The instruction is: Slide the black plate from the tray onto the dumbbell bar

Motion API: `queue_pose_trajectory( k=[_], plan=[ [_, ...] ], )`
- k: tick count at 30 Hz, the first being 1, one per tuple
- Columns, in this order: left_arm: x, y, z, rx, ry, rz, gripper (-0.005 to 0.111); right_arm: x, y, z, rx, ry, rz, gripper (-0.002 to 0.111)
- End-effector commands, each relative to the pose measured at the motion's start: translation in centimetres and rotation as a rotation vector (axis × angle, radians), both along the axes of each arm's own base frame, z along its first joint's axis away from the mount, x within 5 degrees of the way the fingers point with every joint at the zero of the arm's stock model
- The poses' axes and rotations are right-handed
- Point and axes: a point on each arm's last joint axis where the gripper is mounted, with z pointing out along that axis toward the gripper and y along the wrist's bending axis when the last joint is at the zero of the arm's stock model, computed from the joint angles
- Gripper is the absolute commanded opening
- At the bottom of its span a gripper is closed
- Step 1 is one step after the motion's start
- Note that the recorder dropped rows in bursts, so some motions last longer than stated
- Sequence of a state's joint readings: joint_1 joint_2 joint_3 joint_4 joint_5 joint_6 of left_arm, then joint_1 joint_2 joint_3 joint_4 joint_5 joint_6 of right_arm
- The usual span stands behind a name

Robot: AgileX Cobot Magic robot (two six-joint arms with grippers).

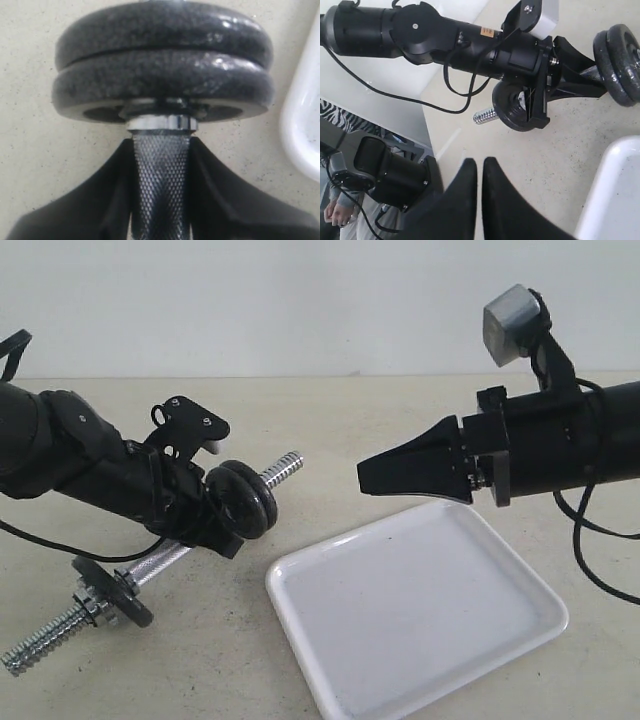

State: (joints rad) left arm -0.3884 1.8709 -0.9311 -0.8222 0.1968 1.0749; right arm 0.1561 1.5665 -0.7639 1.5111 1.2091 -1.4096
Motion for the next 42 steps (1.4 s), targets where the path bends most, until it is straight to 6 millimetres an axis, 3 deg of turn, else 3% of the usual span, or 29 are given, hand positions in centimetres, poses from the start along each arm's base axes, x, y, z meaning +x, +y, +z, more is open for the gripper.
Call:
queue_pose_trajectory(
  k=[1, 5, 7, 10, 13, 15, 21, 26, 33, 37, 42],
  plan=[
    [1.4, 0.0, 2.3, -0.028, -0.120, 0.071, 0.004, -0.3, -0.2, 0.6, 0.024, -0.029, -0.006, 0.000],
    [1.3, 0.0, 2.2, -0.025, -0.117, 0.060, 0.006, -0.3, -0.2, 0.6, 0.022, -0.042, -0.002, 0.000],
    [1.2, 0.0, 2.2, -0.016, -0.116, 0.042, 0.014, -0.3, -0.2, 0.6, 0.022, -0.048, -0.001, 0.000],
    [1.2, -0.1, 2.5, -0.013, -0.121, 0.029, 0.040, -0.3, -0.2, 0.6, 0.022, -0.049, 0.000, 0.000],
    [1.1, -0.1, 2.9, -0.020, -0.127, 0.030, 0.074, -0.3, -0.2, 0.6, 0.022, -0.049, 0.000, 0.000],
    [0.9, -0.1, 3.1, -0.034, -0.114, 0.029, 0.085, -0.3, -0.2, 0.6, 0.022, -0.049, 0.000, 0.000],
    [0.5, -0.3, 3.4, -0.048, -0.087, 0.008, 0.081, -0.3, -0.2, 0.7, 0.026, -0.058, -0.003, 0.000],
    [-0.1, -0.3, 4.9, -0.063, -0.095, -0.021, 0.078, -0.5, -0.3, 2.6, 0.057, -0.193, -0.042, 0.000],
    [-2.3, 1.0, 11.5, -0.156, -0.278, 0.048, 0.042, -1.2, -2.6, 6.6, -0.197, -0.495, -0.361, 0.000],
    [-4.6, 2.1, 15.3, -0.232, -0.392, 0.102, 0.039, -2.9, -4.4, 8.6, -0.308, -0.639, -0.546, 0.000],
    [-8.2, 4.3, 17.3, -0.319, -0.498, 0.207, 0.038, -6.0, -6.8, 7.9, -0.444, -0.735, -0.725, 0.000]
  ],
)
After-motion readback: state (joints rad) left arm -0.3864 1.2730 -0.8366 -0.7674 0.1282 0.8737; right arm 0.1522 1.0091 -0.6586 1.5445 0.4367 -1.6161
